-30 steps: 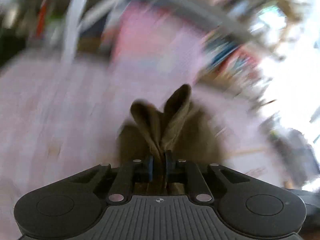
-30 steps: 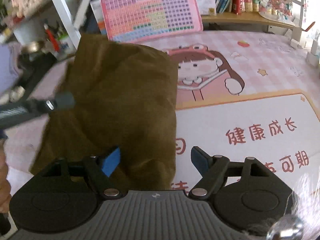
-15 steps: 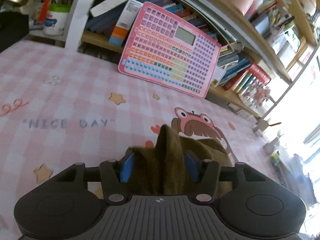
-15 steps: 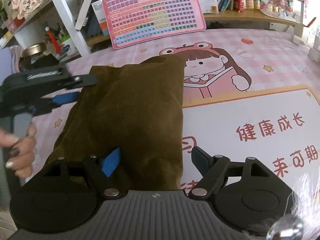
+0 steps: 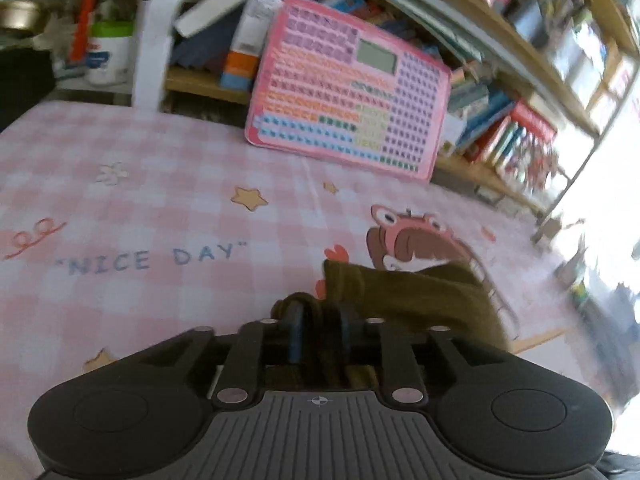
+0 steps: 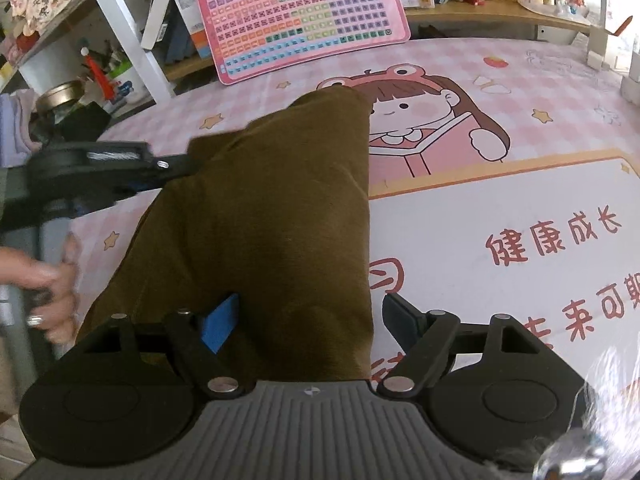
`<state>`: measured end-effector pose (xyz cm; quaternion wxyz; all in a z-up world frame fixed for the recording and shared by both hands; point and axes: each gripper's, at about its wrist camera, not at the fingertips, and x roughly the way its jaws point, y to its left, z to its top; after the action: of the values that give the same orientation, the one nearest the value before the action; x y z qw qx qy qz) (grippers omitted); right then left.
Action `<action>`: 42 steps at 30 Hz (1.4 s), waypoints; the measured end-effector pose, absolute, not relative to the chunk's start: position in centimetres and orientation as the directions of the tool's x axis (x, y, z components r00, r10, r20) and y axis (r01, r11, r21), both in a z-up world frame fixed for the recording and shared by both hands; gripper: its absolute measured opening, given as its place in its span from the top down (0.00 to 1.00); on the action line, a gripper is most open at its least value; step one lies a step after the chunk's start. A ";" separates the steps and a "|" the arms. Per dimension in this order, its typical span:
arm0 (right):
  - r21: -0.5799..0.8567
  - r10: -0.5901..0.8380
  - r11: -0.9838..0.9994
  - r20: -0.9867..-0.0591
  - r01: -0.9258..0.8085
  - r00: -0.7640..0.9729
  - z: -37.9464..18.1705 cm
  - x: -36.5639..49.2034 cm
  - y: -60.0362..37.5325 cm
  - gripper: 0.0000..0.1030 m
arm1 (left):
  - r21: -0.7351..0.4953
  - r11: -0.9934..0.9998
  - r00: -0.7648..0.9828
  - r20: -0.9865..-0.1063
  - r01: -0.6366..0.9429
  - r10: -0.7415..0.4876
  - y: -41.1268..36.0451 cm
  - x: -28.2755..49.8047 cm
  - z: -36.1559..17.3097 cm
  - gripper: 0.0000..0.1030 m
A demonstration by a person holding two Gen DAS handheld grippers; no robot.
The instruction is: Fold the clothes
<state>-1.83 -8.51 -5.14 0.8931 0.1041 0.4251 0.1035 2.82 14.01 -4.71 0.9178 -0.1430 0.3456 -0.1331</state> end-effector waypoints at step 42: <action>0.516 0.435 0.857 -0.716 -0.005 0.547 -6.0 1.4 -11.2 0.77 | -0.399 0.905 0.615 -0.680 0.146 -0.399 12.8 1.8 -4.4 0.73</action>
<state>1.43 -11.25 -5.98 0.8476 0.2343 0.4581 0.1297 1.77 12.77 -4.40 0.8852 -0.1537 0.4111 -0.1540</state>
